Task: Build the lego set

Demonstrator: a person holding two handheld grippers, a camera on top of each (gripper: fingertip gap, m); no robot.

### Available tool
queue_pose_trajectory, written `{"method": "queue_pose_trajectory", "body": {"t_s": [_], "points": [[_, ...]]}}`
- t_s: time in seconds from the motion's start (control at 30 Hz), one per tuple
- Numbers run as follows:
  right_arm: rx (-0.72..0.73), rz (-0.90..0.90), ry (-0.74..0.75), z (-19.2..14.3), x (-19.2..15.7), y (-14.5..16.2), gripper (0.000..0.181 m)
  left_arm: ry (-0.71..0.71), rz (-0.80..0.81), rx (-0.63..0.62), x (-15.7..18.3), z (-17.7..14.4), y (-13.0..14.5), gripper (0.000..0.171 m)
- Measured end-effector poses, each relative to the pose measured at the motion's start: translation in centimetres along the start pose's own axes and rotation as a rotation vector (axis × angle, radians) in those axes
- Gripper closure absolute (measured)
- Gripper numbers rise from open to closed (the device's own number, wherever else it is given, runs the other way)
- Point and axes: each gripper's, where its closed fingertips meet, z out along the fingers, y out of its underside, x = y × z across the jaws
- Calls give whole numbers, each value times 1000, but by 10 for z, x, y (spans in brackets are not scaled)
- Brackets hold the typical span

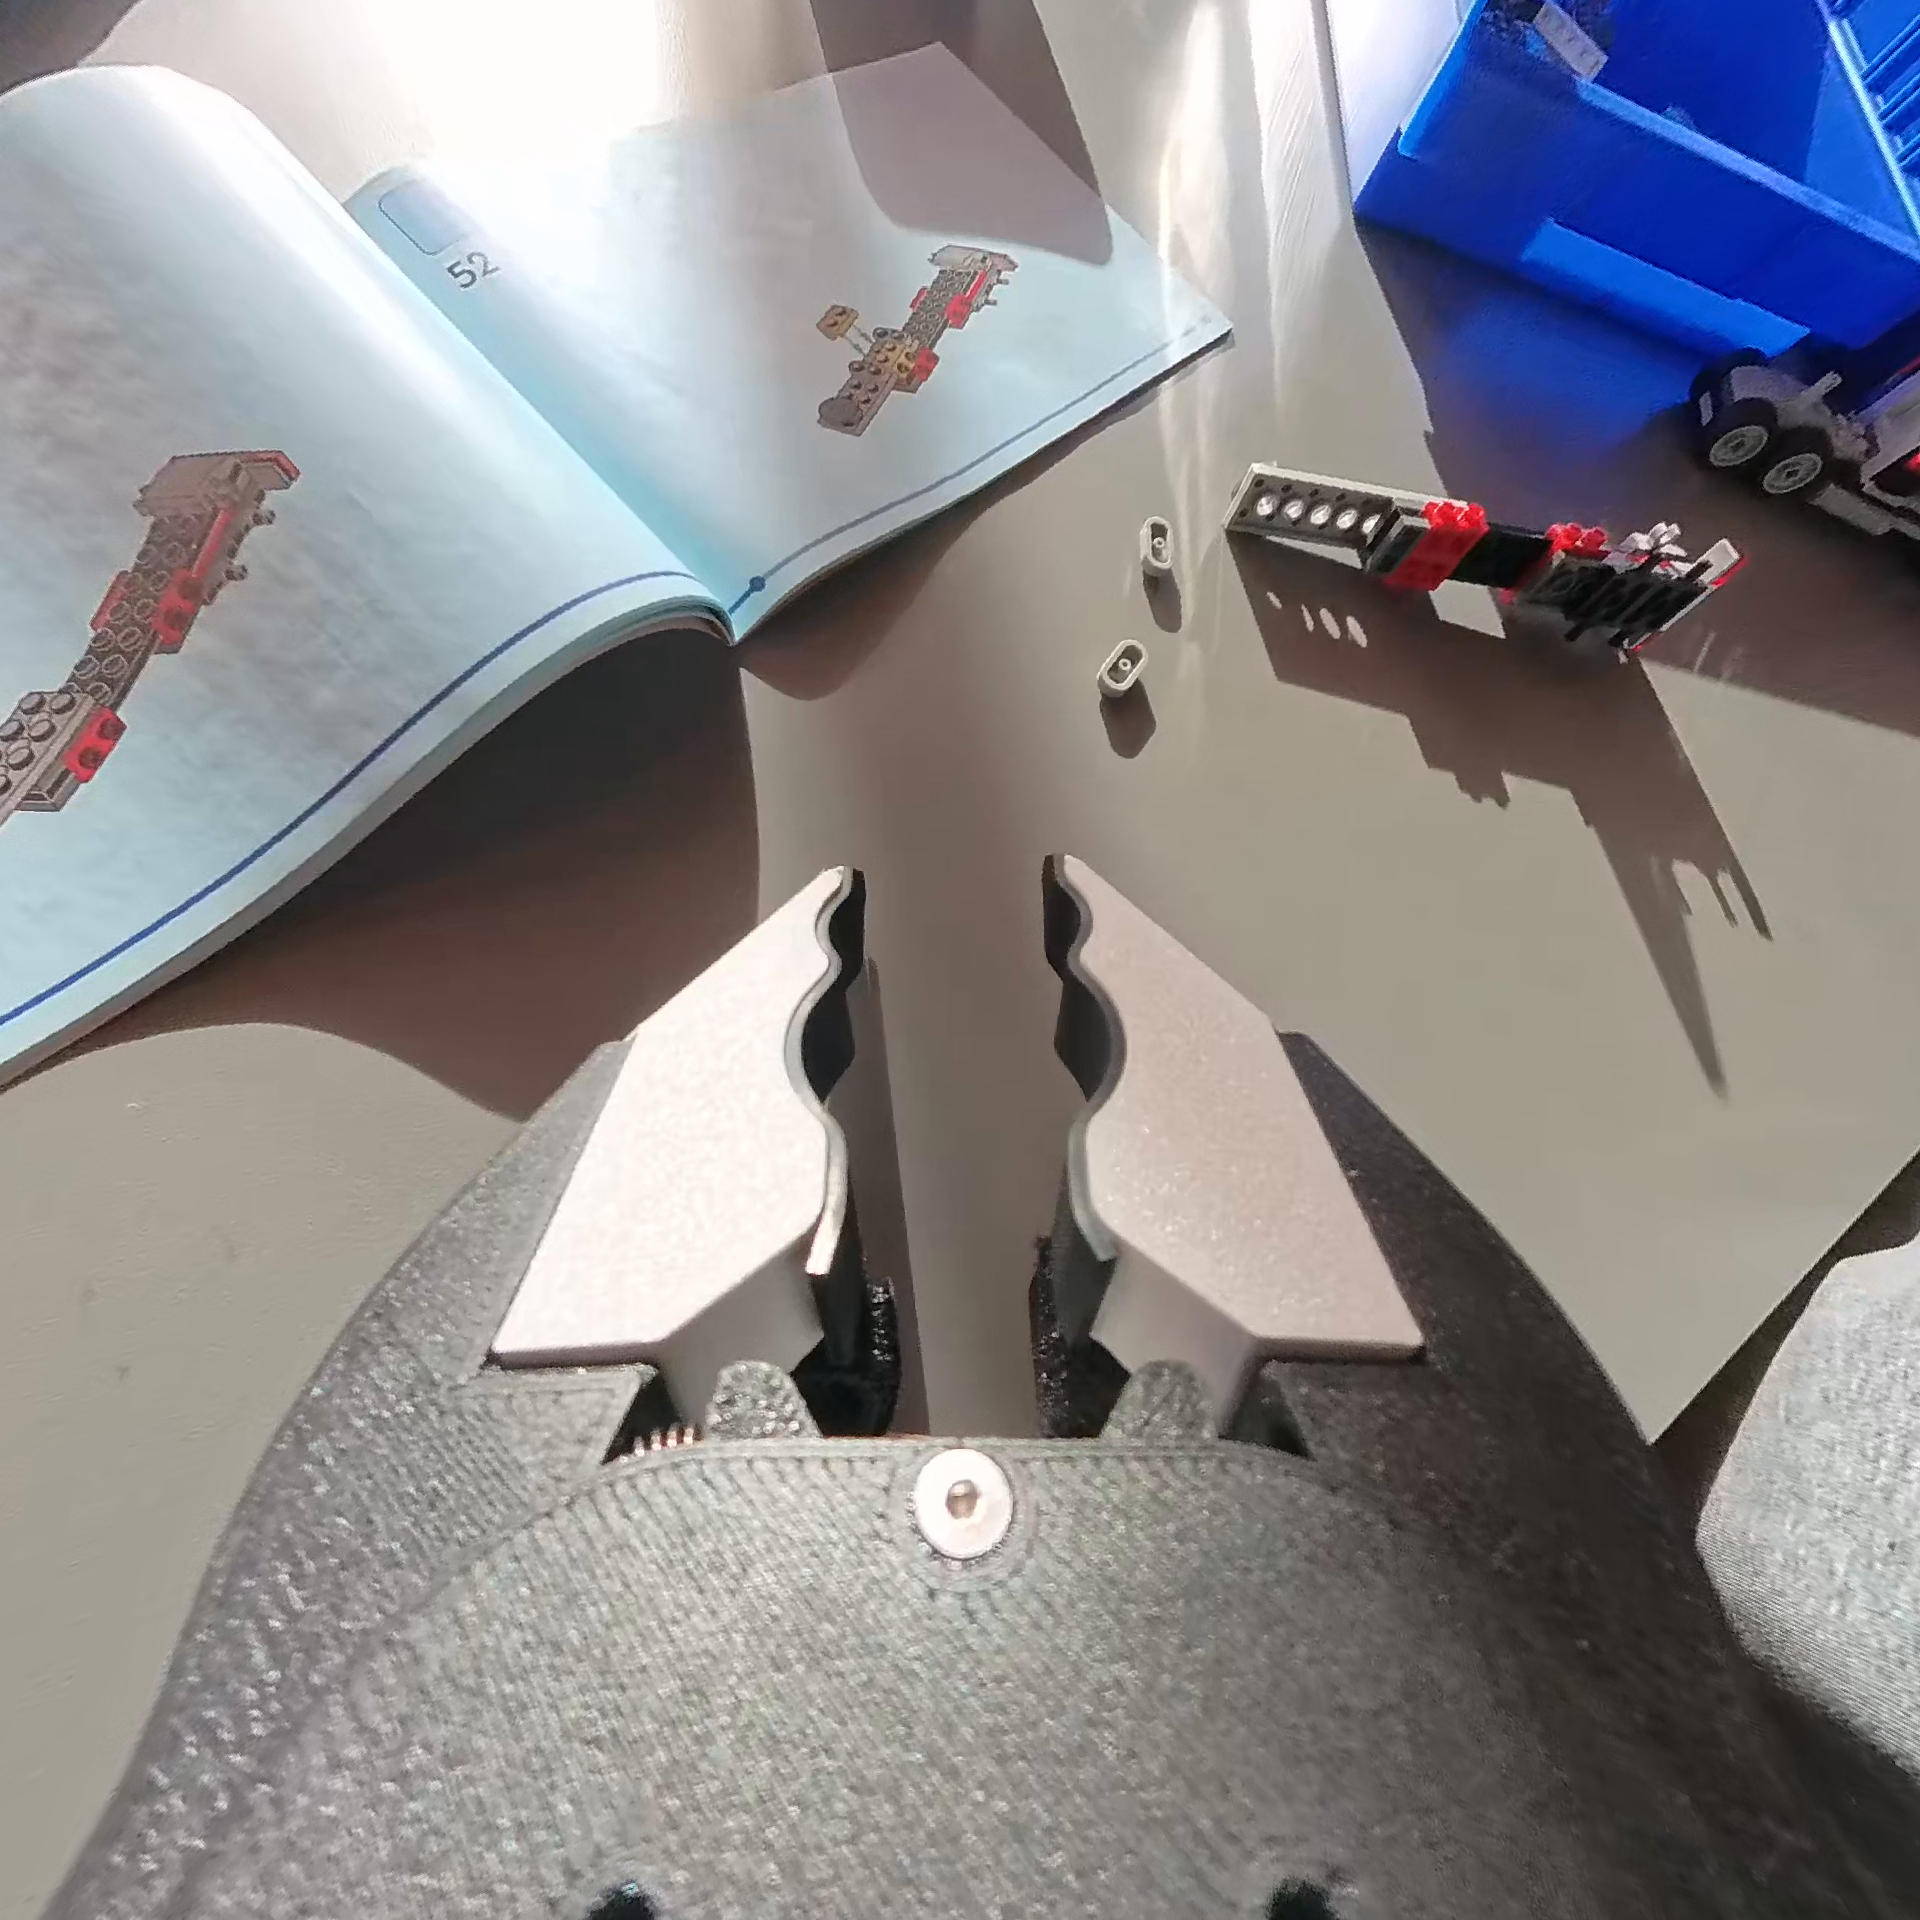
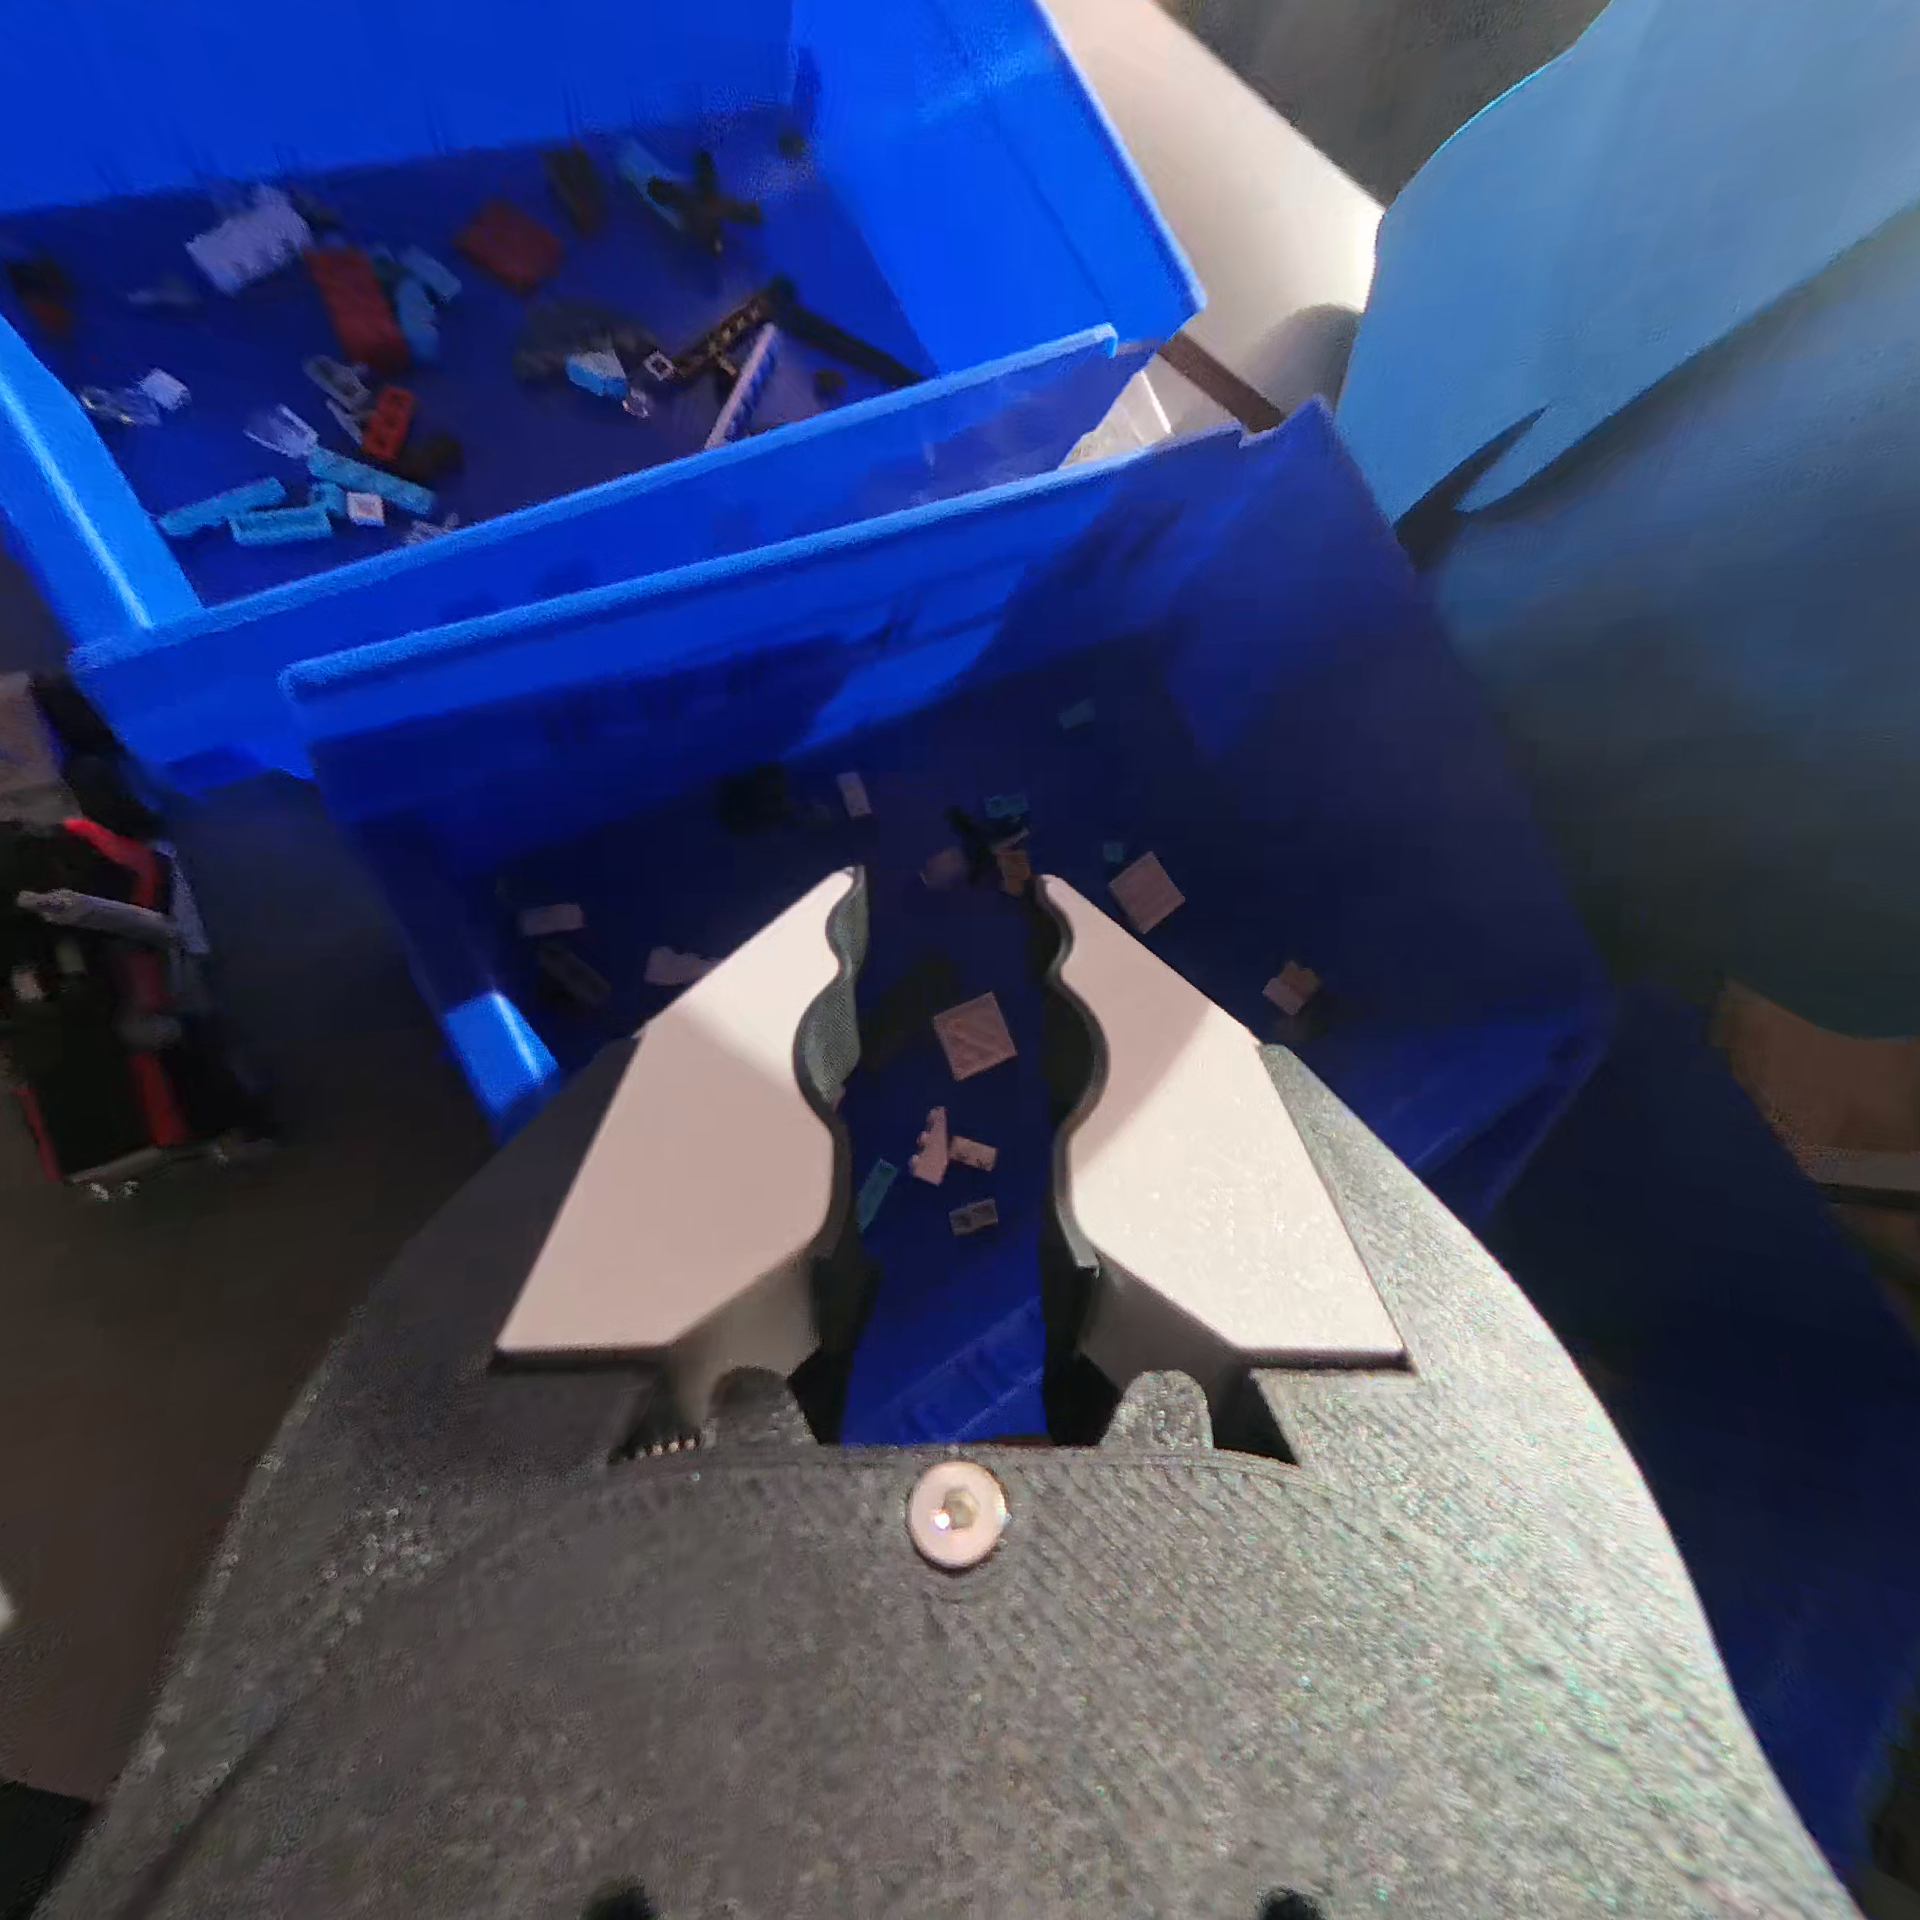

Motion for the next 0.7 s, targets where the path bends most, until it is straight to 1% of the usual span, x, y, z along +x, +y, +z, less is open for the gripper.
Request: {"method": "queue_pose_trajectory", "body": {"t_s": [0.17, 0.33, 0.53, 0.7], "points": [[-183, -78, -108, 29, 14, 9, 148, 15, -11, 3, 0, 0, 0, 136], [-356, -141, -188, 61, 21, 28, 147, 33, -25, -7, 1, 0, 1, 136], [-459, -202, -244, 97, 22, 43, 148, 11, -6, -28, 0, 3, 3, 136], [-566, -258, -274, 119, 24, 59, 147, -5, -6, -6, -1, 0, 1, 136]]}}
